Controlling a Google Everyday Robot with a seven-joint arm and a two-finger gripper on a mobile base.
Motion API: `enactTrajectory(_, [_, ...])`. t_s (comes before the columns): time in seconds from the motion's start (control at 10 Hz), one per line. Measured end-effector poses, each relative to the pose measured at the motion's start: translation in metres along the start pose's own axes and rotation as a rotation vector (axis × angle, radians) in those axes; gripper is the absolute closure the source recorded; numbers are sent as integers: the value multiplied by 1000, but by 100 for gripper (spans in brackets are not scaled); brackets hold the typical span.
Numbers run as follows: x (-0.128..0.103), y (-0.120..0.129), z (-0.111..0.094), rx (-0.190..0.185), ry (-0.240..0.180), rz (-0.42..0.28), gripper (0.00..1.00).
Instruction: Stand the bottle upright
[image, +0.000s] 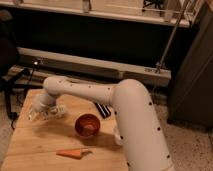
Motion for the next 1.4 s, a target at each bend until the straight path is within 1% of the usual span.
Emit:
enactTrajectory(0.1, [-6,-1,-12,33,-56,-24,70])
enactTrajectory(0.2, [-12,-2,-27,75,-126,-57,70])
enactTrajectory(0.3, [-16,-2,-38,101,-171,-78,70])
enactTrajectory(0.4, [-20,-2,-49,133,-228,-102,70])
enactTrajectory(0.5, [-24,-1,-59,164,-297,-121,70])
enactTrajectory(0.6, [-23,2,-67,190,-365,-128,70])
enactTrajectory(0.8, [-18,8,-80,234,-480,-137,70])
enactTrajectory(0.9, [-16,11,-85,244,-520,-143,70])
enactTrajectory(1.0, [-14,15,-88,244,-554,-153,70])
enactTrajectory(1.3, [-10,22,-97,232,-612,-171,70])
enactTrajectory(1.4, [-9,24,-101,226,-641,-169,70])
